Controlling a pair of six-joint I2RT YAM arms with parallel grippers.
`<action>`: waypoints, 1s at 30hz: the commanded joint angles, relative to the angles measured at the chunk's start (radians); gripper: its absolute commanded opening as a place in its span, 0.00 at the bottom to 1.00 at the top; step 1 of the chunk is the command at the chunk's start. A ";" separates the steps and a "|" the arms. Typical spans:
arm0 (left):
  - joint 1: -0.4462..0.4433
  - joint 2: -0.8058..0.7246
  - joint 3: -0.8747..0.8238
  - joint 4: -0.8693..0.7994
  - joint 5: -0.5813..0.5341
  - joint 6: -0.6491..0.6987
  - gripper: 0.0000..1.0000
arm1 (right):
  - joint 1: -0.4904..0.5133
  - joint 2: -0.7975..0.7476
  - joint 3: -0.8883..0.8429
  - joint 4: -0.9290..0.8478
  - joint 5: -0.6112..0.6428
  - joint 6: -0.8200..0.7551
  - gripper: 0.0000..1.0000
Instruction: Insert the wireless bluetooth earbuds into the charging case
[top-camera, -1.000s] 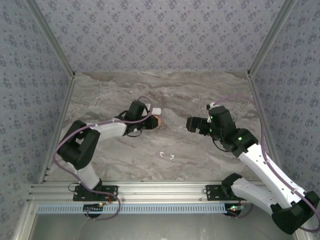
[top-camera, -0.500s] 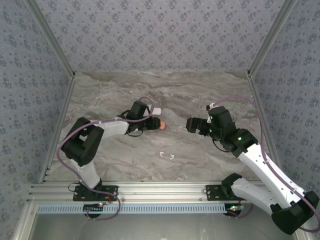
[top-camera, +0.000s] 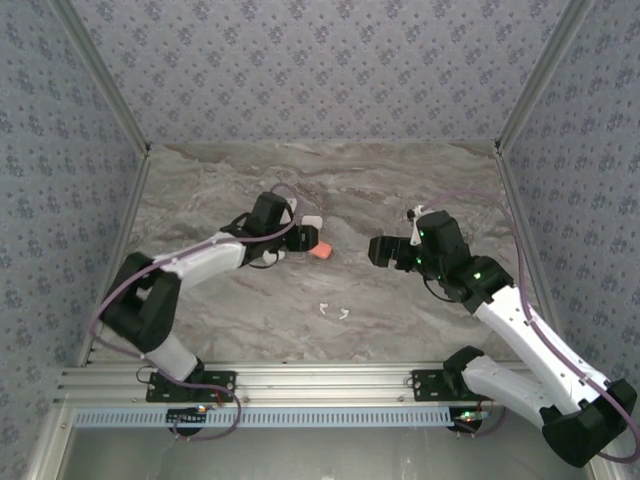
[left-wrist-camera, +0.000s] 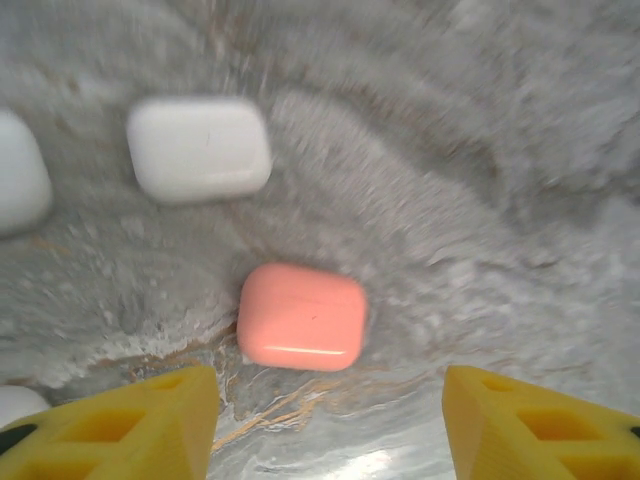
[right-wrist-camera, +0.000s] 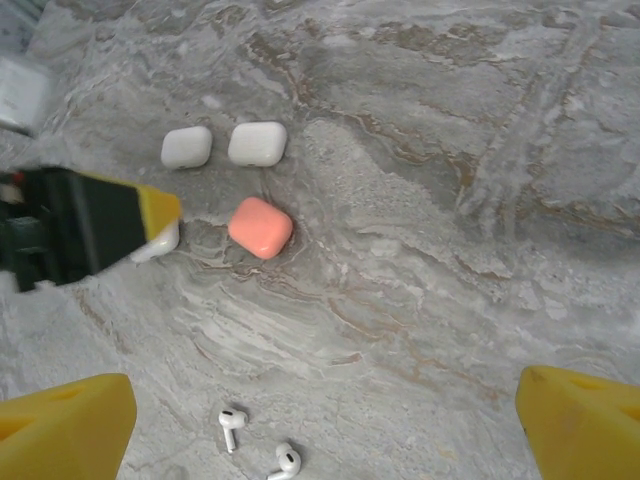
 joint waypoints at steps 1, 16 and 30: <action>0.039 -0.139 -0.024 -0.051 -0.048 0.036 0.63 | 0.012 0.045 0.017 0.079 -0.072 -0.138 1.00; 0.402 -0.626 -0.262 -0.273 -0.042 -0.084 0.93 | 0.187 0.627 0.390 0.046 -0.301 -1.088 1.00; 0.545 -0.725 -0.331 -0.383 0.007 -0.096 0.99 | 0.264 1.216 0.838 0.010 -0.264 -1.397 0.97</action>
